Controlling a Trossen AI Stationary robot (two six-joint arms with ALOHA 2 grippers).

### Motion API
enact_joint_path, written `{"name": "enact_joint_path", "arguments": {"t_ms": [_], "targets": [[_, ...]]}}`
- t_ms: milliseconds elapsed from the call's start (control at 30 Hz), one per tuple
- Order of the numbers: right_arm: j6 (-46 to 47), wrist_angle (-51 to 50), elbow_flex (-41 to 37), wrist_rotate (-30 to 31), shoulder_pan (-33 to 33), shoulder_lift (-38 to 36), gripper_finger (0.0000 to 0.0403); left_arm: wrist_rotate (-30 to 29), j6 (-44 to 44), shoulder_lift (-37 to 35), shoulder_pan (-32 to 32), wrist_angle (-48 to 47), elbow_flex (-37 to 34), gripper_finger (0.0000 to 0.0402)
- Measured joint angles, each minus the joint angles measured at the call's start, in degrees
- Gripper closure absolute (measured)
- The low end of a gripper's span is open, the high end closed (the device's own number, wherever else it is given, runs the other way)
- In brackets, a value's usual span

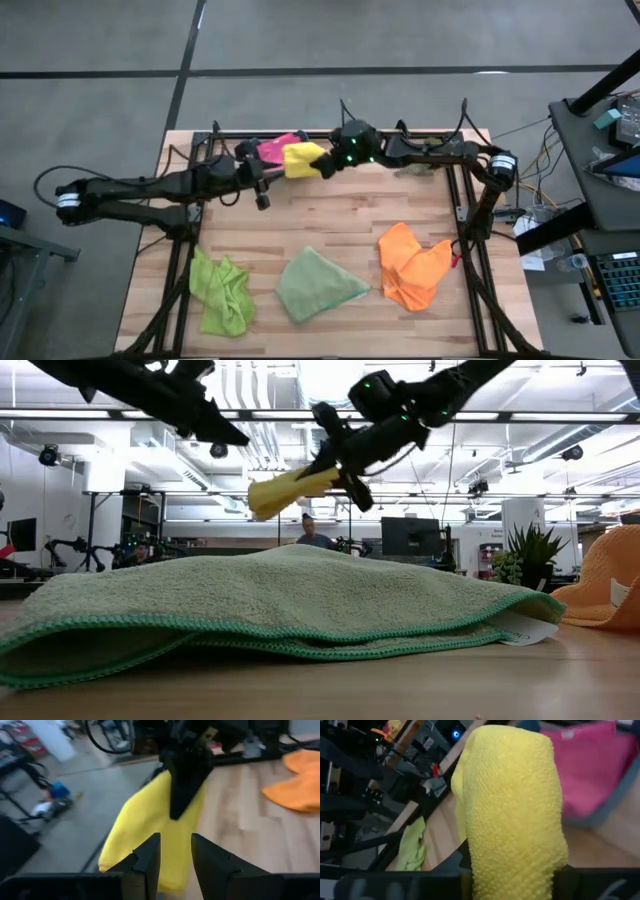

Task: Fold microfiber towels
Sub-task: Put the yellow microfiber towel into the green bin

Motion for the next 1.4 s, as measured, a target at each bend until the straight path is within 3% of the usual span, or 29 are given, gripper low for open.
{"name": "enact_joint_path", "arguments": {"t_ms": [200,633,900,1400], "targets": [[-3.5,-5.6,11.0,-1.0,-1.7,7.0,0.0344,-2.5,3.1,-3.4,0.0,1.2,0.0,0.0307],[-2.6,-11.7,34.7,-13.5,-6.5,25.9,0.0344,-3.4,5.3,-8.4,0.0,1.4,0.0,0.0307],[-3.7,-22.0,50.0,-15.3,-7.6,35.2,0.0344,-3.6,5.8,-8.4,0.0,1.6,0.0,0.0307],[-1.9,-23.6,53.6,-14.7,-7.8,40.1,0.0344,-3.6,6.2,-6.1,0.0,4.1,0.0,0.0307]]}}
